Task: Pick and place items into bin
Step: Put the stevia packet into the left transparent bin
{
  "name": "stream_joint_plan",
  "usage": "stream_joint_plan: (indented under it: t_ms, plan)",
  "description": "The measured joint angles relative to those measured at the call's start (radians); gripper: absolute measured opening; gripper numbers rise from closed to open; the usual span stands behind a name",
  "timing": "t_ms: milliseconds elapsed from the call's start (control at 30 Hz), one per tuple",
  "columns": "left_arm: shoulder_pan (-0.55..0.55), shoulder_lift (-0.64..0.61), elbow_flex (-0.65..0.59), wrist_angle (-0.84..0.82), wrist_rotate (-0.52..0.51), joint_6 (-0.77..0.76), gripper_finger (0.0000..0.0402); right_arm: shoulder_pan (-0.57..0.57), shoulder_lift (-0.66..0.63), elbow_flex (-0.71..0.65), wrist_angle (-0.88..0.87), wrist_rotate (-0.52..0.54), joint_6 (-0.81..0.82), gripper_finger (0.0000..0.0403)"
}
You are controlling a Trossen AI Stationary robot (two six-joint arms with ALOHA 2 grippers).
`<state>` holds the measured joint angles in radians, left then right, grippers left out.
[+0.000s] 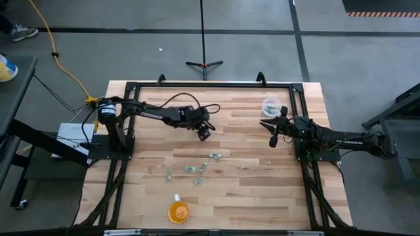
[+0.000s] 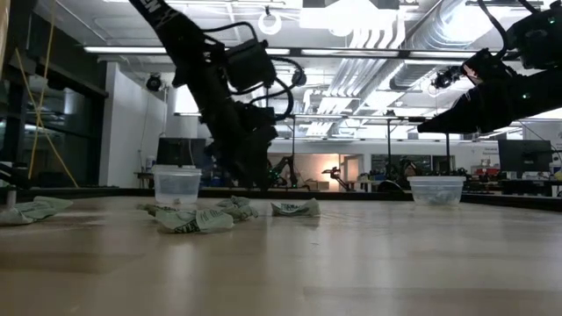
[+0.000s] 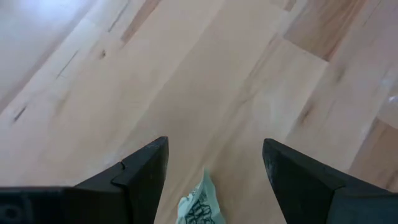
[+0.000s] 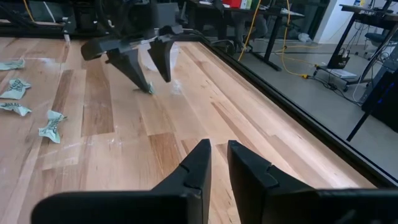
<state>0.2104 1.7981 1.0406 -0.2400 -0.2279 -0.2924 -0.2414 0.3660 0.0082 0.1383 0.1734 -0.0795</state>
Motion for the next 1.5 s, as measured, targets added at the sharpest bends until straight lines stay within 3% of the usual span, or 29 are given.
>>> stream_joint_plan:
  t_ms: [367,967,1167,1500]
  plan:
    - [0.0,0.008,0.04,-0.153,-0.001,-0.019,0.0294,0.0,0.0,0.0,-0.001,0.003,-0.008,0.0042]
    - [0.0,0.084,0.043,-0.124,0.017,0.102,0.0284,0.0,0.0,0.0,-0.01,0.0,-0.008,0.0043]
    - [0.0,0.086,0.043,-0.127,0.059,0.114,0.0218,0.0,0.0,0.0,-0.01,0.0,-0.008,0.004]
    - [0.029,0.087,0.046,-0.136,0.122,0.198,0.0061,0.0,0.0,0.0,-0.011,0.0,-0.008,0.0046]
